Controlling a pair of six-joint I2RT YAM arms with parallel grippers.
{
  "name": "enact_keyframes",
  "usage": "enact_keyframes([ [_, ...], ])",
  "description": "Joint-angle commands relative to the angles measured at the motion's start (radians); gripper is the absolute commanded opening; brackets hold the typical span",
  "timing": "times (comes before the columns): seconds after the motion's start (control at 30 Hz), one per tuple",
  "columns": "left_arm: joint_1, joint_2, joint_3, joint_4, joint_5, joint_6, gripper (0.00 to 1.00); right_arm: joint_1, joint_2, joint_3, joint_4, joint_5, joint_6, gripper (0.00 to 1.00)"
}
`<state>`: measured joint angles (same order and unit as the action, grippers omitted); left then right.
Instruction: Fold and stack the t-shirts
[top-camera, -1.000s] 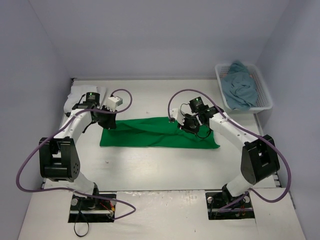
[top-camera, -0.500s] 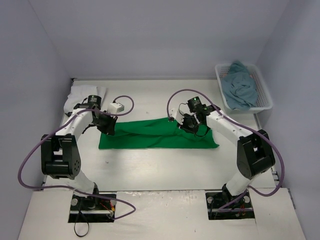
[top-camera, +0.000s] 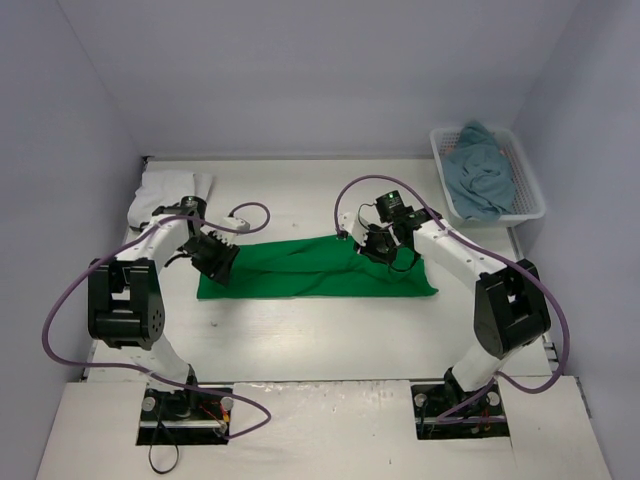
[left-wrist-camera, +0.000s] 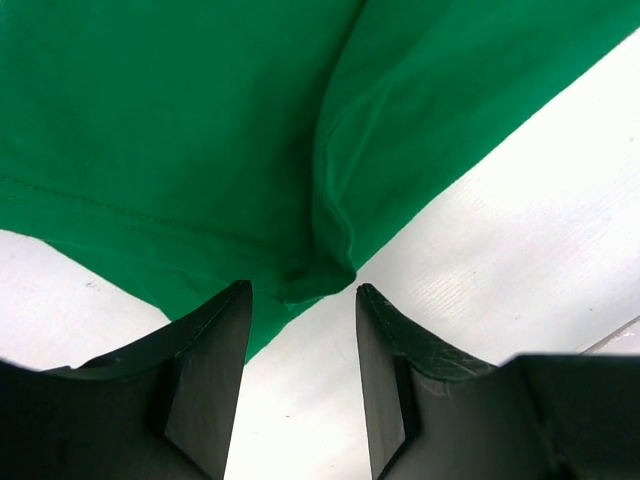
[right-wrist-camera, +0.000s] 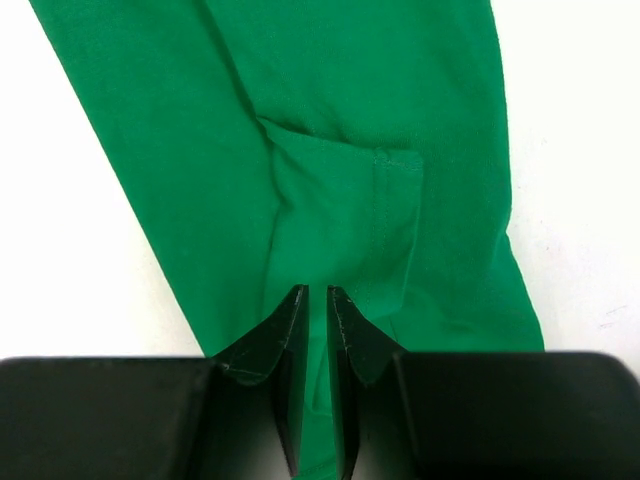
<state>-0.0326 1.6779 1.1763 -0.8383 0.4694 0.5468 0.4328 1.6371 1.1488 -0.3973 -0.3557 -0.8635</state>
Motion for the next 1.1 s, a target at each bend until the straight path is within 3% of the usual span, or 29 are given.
enact_keyframes([
  [0.0, -0.004, -0.029, 0.051, -0.002, -0.023, 0.01, 0.41, -0.005, -0.031, 0.017, 0.011, -0.009, 0.012, 0.1],
  [0.33, 0.0, -0.076, 0.031, 0.182, -0.106, -0.1, 0.35, -0.005, -0.037, -0.024, 0.041, -0.015, 0.015, 0.09],
  [0.53, -0.001, -0.043, 0.048, 0.278, -0.133, -0.194, 0.24, -0.011, -0.036, -0.04, 0.063, -0.025, 0.024, 0.06],
  [0.73, -0.001, 0.071, 0.149, 0.18, -0.124, -0.205, 0.23, -0.016, -0.039, -0.041, 0.069, -0.026, 0.021, 0.06],
  [1.07, -0.001, 0.101, 0.103, 0.208, -0.172, -0.194, 0.29, -0.02, -0.036, -0.064, 0.078, -0.04, 0.02, 0.06],
])
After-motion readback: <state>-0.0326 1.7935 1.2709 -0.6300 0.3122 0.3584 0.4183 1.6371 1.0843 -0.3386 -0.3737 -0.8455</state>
